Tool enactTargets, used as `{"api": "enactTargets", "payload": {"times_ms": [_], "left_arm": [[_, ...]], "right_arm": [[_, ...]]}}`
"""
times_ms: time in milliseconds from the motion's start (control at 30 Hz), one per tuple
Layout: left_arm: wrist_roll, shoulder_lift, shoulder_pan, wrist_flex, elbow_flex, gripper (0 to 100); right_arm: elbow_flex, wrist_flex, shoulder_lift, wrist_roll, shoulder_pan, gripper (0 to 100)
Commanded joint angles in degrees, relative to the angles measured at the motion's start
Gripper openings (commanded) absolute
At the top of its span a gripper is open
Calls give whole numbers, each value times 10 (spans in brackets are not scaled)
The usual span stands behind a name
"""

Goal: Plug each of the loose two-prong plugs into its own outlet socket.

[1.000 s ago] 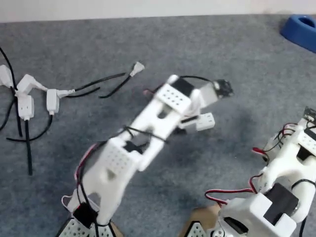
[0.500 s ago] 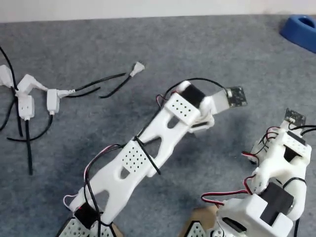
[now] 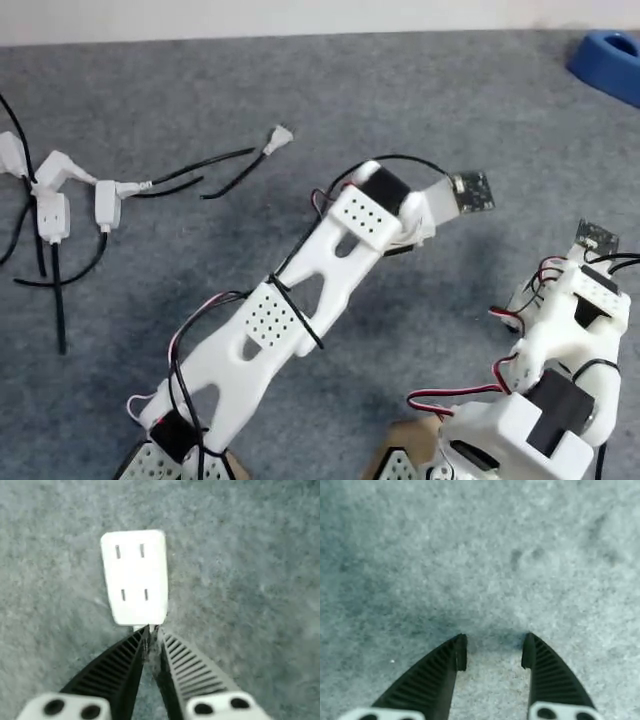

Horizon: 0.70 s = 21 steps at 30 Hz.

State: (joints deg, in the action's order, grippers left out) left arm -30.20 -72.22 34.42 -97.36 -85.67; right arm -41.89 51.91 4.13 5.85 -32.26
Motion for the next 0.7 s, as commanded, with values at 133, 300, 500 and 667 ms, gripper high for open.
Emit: {"api": "enactTargets", "payload": {"times_ms": [133,300,500,667], "left_arm": [[-1,4,-4,3,-15,192],[0,6,-21,46,-17,271],[1,2,-23,118,-15,284],[-1,1,-42,180,-13,284]], "right_arm": [[-5,-3,10,-3,8,184],[-6,-2,10,15,20,184],[-7,-1,10,15,36,184],[-15,-1,10,16,39,184]]}}
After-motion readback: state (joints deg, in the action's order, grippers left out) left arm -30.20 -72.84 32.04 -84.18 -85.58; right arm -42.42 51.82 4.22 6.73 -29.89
